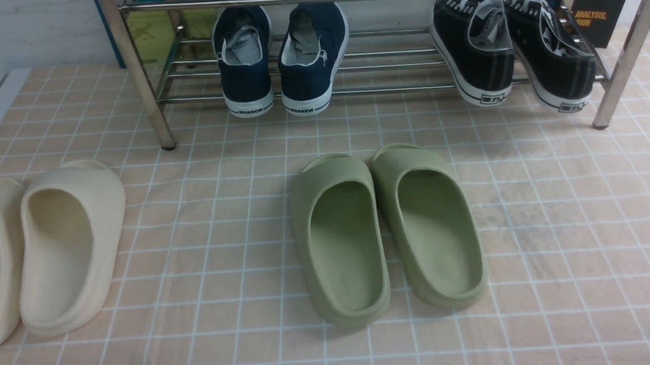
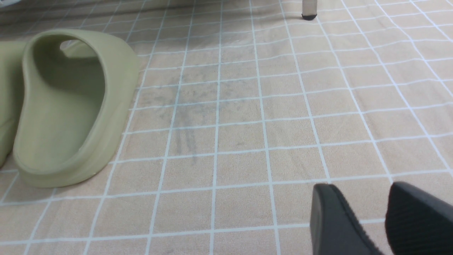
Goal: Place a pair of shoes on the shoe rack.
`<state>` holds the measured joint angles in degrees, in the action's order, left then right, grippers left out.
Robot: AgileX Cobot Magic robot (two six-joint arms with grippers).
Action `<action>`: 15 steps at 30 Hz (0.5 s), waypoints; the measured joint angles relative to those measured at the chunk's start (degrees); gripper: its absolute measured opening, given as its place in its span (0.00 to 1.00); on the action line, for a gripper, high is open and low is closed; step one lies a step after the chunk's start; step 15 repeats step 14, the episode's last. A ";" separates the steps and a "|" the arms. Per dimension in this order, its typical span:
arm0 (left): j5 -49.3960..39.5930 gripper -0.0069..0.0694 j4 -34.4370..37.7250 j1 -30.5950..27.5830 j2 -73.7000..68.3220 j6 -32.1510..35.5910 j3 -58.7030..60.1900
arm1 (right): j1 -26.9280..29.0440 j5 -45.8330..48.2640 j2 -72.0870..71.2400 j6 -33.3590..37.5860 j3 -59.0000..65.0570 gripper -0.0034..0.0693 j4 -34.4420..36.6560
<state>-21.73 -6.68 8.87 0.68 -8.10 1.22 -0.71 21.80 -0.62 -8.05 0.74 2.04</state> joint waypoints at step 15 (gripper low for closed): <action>-0.18 0.09 -3.63 0.00 0.00 -4.31 0.00 | 0.00 0.00 0.00 0.00 0.00 0.37 0.00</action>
